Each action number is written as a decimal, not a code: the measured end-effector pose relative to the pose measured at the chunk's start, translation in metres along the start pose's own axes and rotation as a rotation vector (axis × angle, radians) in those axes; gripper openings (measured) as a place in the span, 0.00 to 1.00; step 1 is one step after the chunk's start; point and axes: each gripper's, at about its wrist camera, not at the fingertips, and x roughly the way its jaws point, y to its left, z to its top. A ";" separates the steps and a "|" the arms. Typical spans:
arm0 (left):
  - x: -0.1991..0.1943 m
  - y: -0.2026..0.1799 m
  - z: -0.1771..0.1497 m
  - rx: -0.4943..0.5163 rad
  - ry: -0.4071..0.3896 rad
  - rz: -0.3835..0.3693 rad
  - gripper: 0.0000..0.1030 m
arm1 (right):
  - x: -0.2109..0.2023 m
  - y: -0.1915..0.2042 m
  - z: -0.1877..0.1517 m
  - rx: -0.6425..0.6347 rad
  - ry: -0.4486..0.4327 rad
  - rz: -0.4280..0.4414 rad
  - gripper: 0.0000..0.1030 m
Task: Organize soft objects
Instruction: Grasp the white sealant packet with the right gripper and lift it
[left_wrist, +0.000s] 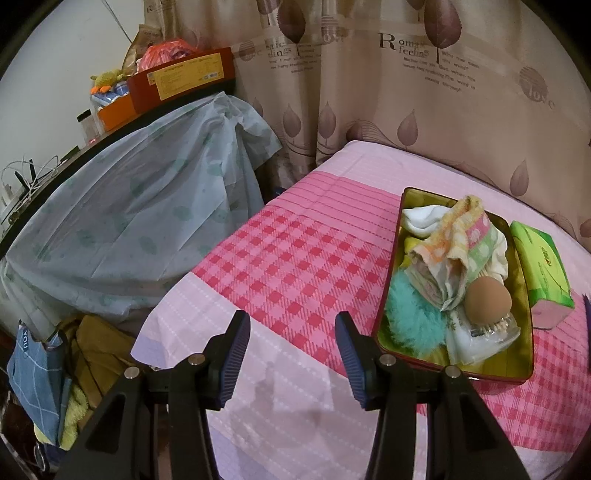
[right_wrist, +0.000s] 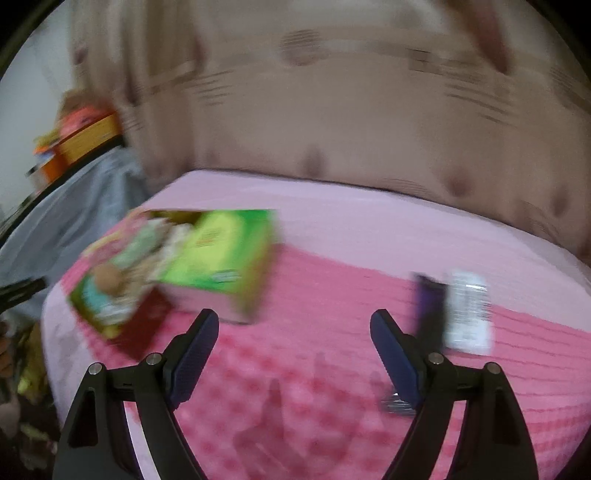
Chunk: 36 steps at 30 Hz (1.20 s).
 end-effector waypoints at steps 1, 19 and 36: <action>0.000 -0.001 0.000 0.003 -0.001 0.001 0.47 | -0.001 -0.018 0.000 0.026 -0.005 -0.033 0.79; 0.010 -0.020 -0.003 0.087 0.008 -0.026 0.47 | 0.068 -0.171 -0.006 0.203 0.123 -0.306 0.79; -0.002 -0.047 -0.009 0.172 -0.021 -0.097 0.47 | 0.092 -0.200 -0.018 0.177 0.154 -0.295 0.59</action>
